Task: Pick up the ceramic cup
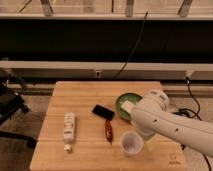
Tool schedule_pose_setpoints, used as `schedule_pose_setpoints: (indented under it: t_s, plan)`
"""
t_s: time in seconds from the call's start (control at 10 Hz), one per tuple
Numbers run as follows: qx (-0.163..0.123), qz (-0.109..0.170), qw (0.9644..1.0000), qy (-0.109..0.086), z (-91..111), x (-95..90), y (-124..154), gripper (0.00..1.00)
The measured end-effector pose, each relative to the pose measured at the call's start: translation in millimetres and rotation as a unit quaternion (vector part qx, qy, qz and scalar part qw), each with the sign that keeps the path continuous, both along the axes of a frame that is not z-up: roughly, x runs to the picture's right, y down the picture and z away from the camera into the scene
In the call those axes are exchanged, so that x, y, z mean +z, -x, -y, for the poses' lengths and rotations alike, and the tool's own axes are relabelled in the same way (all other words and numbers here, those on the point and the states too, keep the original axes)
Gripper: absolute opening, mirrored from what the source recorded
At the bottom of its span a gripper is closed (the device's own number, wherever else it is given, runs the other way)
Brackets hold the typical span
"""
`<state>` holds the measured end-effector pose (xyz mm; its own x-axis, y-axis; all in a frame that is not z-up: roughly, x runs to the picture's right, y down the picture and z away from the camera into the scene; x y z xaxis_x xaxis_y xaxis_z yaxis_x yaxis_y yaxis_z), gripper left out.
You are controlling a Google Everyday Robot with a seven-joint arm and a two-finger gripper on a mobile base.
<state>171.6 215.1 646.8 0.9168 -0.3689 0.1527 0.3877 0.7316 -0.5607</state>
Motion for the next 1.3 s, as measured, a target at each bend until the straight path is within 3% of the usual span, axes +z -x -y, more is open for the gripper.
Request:
schedule_pose_setpoints:
  t_s: [0.8, 1.3]
  plan:
    - [0.034, 0.023, 0.9992, 0.002, -4.5, -9.7, -5.2, 0.8]
    - [0.009, 0.046, 0.9989, 0.001, -24.7, -25.8, -9.6, 0.8]
